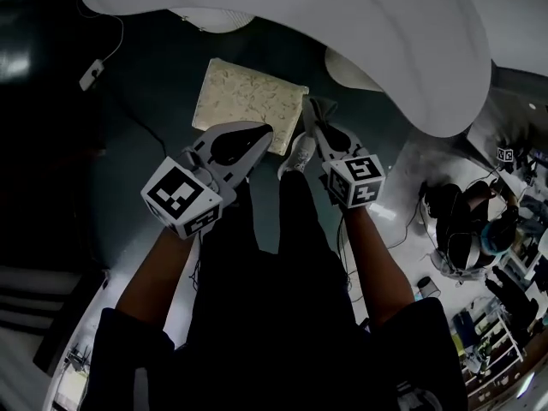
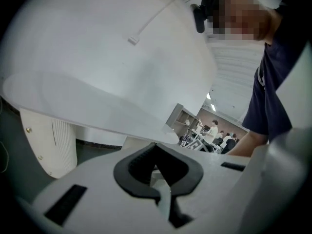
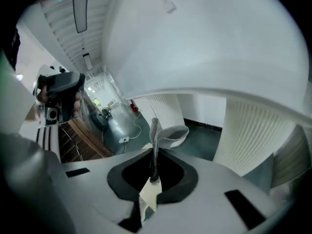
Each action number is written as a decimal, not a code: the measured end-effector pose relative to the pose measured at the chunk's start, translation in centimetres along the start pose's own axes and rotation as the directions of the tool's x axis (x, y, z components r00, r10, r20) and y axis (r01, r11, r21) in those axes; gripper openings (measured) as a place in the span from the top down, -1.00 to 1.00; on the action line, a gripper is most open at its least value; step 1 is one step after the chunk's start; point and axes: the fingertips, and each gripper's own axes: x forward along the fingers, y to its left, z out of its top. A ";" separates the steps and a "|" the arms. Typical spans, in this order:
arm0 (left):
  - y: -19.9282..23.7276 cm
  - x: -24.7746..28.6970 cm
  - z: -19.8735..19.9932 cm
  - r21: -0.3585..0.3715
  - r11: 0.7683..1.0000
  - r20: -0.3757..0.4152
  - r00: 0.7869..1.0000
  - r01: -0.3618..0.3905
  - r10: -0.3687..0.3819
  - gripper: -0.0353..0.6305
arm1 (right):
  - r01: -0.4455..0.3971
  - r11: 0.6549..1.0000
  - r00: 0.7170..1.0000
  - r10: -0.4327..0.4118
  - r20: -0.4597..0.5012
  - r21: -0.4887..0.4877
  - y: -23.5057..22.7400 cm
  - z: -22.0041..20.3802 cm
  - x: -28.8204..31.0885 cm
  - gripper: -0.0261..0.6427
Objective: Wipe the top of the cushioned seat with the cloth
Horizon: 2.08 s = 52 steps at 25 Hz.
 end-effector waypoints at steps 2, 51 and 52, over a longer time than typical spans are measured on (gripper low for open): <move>-0.7 -1.6 1.7 0.037 0.999 0.012 1.000 0.005 -0.005 0.88 | -0.015 1.000 0.999 0.016 0.047 -0.024 2.0 2.9 -1.1 0.83; -4.6 -14.4 22.3 0.231 0.964 0.305 0.951 -0.130 0.055 0.88 | -0.090 0.916 0.834 0.284 0.473 -0.391 22.1 33.1 -17.6 0.83; -4.6 -14.3 22.3 0.232 0.964 0.303 0.951 -0.130 0.055 0.88 | -0.090 0.916 0.834 0.284 0.474 -0.390 22.1 33.1 -17.6 0.83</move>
